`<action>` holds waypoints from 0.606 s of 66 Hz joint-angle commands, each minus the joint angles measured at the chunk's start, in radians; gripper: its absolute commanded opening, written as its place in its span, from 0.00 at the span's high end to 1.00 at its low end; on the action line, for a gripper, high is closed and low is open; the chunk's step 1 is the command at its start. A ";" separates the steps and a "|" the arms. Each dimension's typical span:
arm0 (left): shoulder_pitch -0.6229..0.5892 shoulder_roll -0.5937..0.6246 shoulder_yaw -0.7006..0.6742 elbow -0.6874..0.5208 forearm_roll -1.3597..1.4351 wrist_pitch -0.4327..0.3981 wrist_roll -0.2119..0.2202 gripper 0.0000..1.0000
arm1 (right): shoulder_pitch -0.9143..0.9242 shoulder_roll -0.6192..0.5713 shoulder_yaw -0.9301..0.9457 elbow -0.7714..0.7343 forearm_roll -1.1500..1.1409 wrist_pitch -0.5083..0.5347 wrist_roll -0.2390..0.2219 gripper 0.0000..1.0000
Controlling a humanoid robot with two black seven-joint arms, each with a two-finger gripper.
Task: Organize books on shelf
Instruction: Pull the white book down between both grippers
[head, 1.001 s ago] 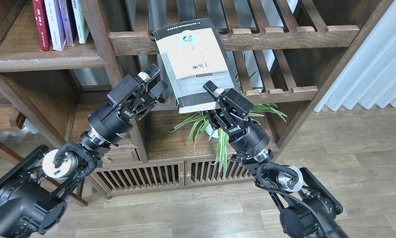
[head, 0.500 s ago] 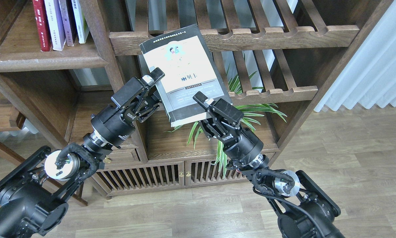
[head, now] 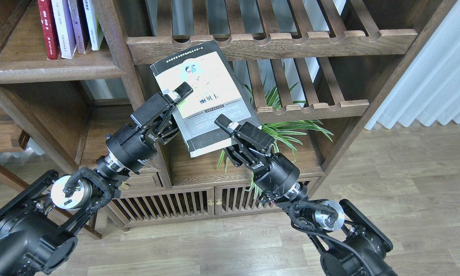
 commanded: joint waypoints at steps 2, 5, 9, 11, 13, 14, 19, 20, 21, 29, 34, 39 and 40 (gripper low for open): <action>0.000 0.005 0.003 0.000 0.000 0.000 0.001 0.31 | 0.001 0.000 0.001 0.000 0.000 0.000 0.000 0.92; 0.000 0.005 0.006 0.000 0.000 0.000 0.001 0.32 | 0.001 0.000 0.000 0.000 0.002 0.000 0.000 0.92; 0.000 0.005 0.009 0.000 0.000 0.000 0.001 0.35 | 0.001 0.000 -0.002 0.002 0.000 0.000 0.000 0.92; 0.000 0.005 0.009 0.000 0.000 0.000 0.001 0.37 | 0.001 0.000 -0.006 0.000 0.000 0.000 0.000 0.92; 0.000 0.005 0.011 0.000 0.001 0.000 0.001 0.39 | 0.001 0.000 -0.011 0.000 0.000 0.000 0.000 0.92; 0.000 0.005 0.011 0.000 0.001 0.000 0.001 0.40 | 0.001 0.000 -0.011 0.000 0.000 0.000 0.000 0.92; -0.002 0.004 0.026 0.000 0.001 0.000 0.001 0.44 | 0.001 0.000 -0.013 0.000 0.000 0.000 0.000 0.92; -0.002 0.004 0.028 0.000 0.001 0.000 0.001 0.45 | 0.001 0.000 -0.013 0.000 0.000 0.000 0.000 0.92; -0.002 0.004 0.029 0.000 0.001 0.000 0.001 0.45 | 0.001 0.000 -0.013 0.002 0.000 0.000 0.000 0.92; -0.006 0.004 0.034 0.000 0.001 0.000 0.001 0.53 | 0.003 0.000 -0.013 0.000 0.000 0.000 0.000 0.92; -0.006 0.004 0.034 0.000 0.003 0.000 0.001 0.56 | 0.003 0.000 -0.013 0.000 0.000 0.000 0.000 0.91; -0.008 0.004 0.034 0.000 0.003 0.000 0.001 0.61 | 0.003 0.000 -0.013 0.000 0.000 0.000 0.000 0.91; -0.008 0.004 0.034 0.000 0.003 0.000 0.001 0.62 | 0.003 0.000 -0.013 0.000 0.000 0.000 0.000 0.91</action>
